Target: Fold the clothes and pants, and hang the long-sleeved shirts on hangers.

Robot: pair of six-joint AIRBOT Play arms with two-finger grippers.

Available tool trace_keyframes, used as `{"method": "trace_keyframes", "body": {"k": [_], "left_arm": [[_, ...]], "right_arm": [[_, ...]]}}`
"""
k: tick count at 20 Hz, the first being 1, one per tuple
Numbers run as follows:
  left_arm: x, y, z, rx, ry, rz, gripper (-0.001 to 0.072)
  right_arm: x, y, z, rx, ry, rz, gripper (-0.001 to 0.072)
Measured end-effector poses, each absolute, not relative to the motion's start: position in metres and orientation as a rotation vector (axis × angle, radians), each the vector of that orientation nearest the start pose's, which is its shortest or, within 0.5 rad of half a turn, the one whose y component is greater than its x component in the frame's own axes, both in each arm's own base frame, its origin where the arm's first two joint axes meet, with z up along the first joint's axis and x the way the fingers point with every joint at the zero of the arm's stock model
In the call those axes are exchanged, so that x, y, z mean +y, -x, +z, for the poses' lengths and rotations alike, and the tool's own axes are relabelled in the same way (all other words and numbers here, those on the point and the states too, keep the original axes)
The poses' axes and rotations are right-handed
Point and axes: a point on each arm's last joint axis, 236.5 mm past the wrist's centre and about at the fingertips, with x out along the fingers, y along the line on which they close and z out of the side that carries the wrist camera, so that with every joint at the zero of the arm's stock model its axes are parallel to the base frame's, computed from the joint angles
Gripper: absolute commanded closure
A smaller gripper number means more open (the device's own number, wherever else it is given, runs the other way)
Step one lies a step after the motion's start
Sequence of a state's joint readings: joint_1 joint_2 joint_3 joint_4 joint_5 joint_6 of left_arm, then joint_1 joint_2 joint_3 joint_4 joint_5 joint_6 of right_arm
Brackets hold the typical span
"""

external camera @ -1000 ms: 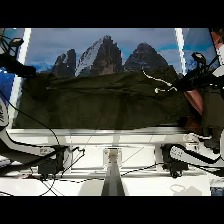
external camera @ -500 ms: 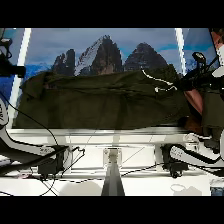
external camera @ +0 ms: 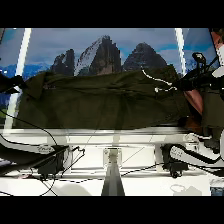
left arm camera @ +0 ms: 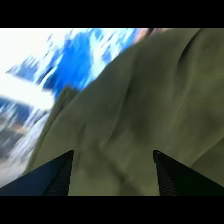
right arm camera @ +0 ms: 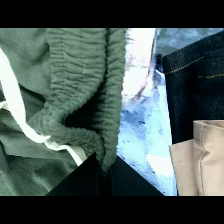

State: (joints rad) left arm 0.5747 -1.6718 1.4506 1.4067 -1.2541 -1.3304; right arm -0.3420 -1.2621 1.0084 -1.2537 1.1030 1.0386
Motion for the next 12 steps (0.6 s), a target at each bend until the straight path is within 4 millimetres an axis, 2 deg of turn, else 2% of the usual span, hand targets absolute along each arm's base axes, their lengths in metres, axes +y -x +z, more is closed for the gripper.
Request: {"method": "trace_keyframes", "body": {"k": [3, 5, 6, 9, 12], "left_arm": [[0.203, -0.399, -0.066, 1.333, 0.415, 0.200, 0.0283], [0.201, -0.407, -0.071, 1.313, 0.428, 0.194, 0.0666], [0.199, -0.410, -0.073, 1.302, 0.432, 0.191, 0.0687], [0.199, -0.418, -0.071, 1.277, 0.420, 0.182, 0.0687], [0.202, -0.432, -0.044, 1.212, 0.380, 0.162, 0.0687]], "right_arm": [[-0.057, -0.356, -0.024, 1.249, -0.082, 0.190, 0.0676], [-0.057, -0.356, -0.024, 1.250, -0.090, 0.185, 0.0676], [-0.057, -0.356, -0.024, 1.251, -0.094, 0.183, 0.0676], [-0.057, -0.357, -0.024, 1.247, -0.096, 0.177, 0.0676], [-0.063, -0.366, -0.022, 1.208, -0.084, 0.152, 0.0676]]}}
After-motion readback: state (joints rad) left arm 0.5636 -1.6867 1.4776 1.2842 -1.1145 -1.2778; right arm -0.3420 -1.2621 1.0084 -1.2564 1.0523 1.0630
